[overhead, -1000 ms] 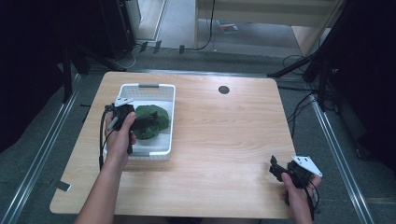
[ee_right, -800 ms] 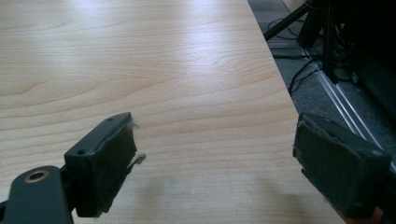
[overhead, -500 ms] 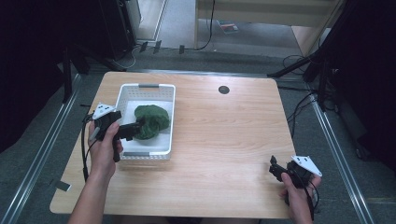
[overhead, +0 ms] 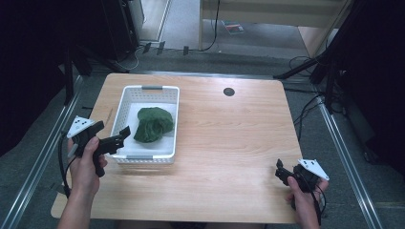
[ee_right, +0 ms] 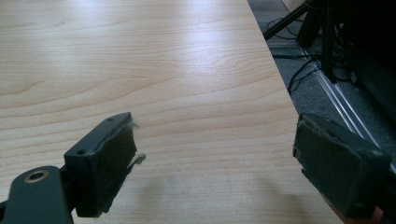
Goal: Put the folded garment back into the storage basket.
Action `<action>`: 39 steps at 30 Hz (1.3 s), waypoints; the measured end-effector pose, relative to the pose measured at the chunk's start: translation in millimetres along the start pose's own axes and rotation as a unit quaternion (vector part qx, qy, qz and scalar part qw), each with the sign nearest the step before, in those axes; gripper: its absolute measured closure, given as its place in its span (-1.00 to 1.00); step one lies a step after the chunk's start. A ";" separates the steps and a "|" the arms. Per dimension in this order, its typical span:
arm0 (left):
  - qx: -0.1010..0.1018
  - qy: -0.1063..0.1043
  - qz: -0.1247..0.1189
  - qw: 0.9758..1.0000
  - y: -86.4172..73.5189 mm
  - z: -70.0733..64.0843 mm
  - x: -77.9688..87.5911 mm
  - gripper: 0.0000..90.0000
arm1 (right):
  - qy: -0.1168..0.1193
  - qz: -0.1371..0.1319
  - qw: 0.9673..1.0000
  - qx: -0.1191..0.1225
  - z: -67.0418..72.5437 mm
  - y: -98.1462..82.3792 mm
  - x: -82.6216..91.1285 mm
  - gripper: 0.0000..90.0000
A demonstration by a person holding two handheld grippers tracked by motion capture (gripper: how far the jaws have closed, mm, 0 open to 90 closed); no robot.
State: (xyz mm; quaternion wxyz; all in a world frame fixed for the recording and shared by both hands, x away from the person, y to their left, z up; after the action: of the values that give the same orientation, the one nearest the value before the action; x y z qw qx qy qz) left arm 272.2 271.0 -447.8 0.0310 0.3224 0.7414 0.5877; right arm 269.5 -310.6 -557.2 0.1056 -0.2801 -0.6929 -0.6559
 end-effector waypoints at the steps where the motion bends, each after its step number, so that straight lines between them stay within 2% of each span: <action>1: 0.001 0.001 -0.003 1.000 -2.5 2.5 3.6 -0.97 | 0.000 0.000 1.000 0.000 0.0 0.0 0.0 -0.71; 6: 0.004 0.008 -0.006 1.000 -11.5 11.6 15.0 -0.98 | -0.001 0.000 1.000 0.000 0.0 0.0 0.0 -0.71; 15: 0.011 0.005 -0.014 1.000 -31.8 26.1 33.5 -0.98 | -0.001 0.000 1.000 0.000 0.3 0.0 0.1 -0.71; 19: 0.032 -0.002 -0.017 0.999 -45.7 34.2 38.5 -0.98 | -0.004 0.001 1.000 0.001 0.4 0.0 0.1 -0.71; 25: 0.047 0.006 -0.014 0.999 -66.8 47.4 51.0 -0.98 | -0.005 0.000 1.000 0.001 0.4 0.0 0.1 -0.71; 30: 0.040 0.018 -0.018 0.999 -81.7 57.2 62.8 -0.98 | -0.005 0.000 1.000 0.001 0.4 0.0 0.1 -0.71; 31: 0.045 0.019 -0.021 0.999 -85.9 60.9 64.6 -0.98 | -0.005 0.001 1.000 0.001 0.3 0.0 0.1 -0.71; 35: 0.052 0.017 -0.027 0.998 -98.3 72.3 65.5 -0.98 | -0.003 0.001 1.000 0.001 0.0 0.0 -0.2 -0.71; 37: 0.046 0.025 -0.018 0.998 -105.1 77.8 62.8 -0.98 | -0.003 0.001 1.000 0.001 -0.1 0.1 -0.3 -0.71; 39: 0.054 0.021 -0.018 0.998 -109.7 81.7 60.4 -0.98 | -0.002 0.002 1.000 0.001 -0.2 0.1 -0.4 -0.71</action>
State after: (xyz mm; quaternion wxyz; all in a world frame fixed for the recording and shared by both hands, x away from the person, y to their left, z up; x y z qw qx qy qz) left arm 210.7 360.6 -550.5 0.0086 0.2979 0.7785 0.5524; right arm 269.8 -310.9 -557.4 0.1059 -0.2827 -0.6935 -0.6542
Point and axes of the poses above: each handheld gripper's, and its own axes: x roughly backward along the jaws, y roughly out of its top, z roughly to its left, the point moved 2 cm from there along -x, roughly forward along the jaws, and after that the axes turned 14 degrees about -y, right-handed, at the moved point
